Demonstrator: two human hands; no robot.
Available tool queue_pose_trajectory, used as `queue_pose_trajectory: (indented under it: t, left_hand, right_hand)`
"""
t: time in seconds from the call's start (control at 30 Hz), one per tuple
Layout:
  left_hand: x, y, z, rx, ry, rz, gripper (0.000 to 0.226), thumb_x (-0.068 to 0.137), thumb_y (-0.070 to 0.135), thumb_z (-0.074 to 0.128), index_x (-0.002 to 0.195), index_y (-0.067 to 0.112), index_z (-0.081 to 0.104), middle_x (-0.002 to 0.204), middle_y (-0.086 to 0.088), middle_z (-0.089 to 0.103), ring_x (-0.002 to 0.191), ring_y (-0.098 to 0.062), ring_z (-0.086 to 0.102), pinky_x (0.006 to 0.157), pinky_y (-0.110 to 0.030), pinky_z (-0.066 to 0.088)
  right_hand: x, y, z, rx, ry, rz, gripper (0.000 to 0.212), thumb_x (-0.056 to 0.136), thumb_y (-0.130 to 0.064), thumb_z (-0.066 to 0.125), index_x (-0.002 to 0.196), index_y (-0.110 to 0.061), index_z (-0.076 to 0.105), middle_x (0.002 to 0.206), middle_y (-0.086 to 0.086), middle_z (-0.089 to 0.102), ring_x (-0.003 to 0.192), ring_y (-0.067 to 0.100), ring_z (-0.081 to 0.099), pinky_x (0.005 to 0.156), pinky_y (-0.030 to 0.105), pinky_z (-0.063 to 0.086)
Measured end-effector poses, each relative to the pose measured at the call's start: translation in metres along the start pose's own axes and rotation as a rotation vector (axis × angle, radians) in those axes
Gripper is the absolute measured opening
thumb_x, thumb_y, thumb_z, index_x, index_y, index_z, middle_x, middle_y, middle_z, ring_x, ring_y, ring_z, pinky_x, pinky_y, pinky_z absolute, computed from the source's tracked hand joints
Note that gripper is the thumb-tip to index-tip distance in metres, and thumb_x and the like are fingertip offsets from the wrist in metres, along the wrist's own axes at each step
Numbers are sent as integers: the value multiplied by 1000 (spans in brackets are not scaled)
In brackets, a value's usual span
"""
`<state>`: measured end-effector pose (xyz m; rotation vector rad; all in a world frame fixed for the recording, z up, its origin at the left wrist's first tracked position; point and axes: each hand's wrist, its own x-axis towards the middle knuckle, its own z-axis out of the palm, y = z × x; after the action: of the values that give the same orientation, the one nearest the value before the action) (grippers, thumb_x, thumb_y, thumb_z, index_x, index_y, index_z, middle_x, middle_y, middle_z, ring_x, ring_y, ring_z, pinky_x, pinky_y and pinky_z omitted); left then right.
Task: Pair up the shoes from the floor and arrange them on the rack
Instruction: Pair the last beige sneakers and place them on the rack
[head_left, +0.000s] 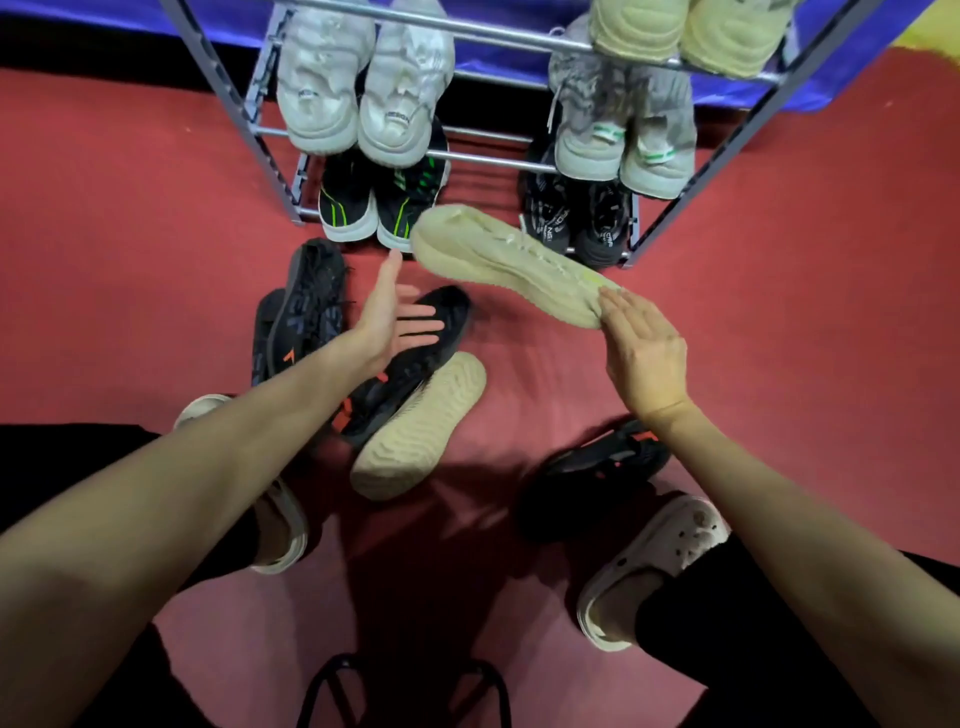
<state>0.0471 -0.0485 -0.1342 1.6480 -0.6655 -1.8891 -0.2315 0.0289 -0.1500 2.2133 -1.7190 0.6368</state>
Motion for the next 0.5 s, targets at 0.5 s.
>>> queue_pose_trajectory:
  t: [0.5]
  left_hand:
    - [-33,-18,-83,202,-259,-176,41,90,38,57,124,18,63,112,-3,70,82,-11,71,71,-27,60]
  right_hand:
    - [12,-53,31,102,-99,-6,33,84,-3,64,114,-16,67,134,12,58,125,29,54,108,38,36]
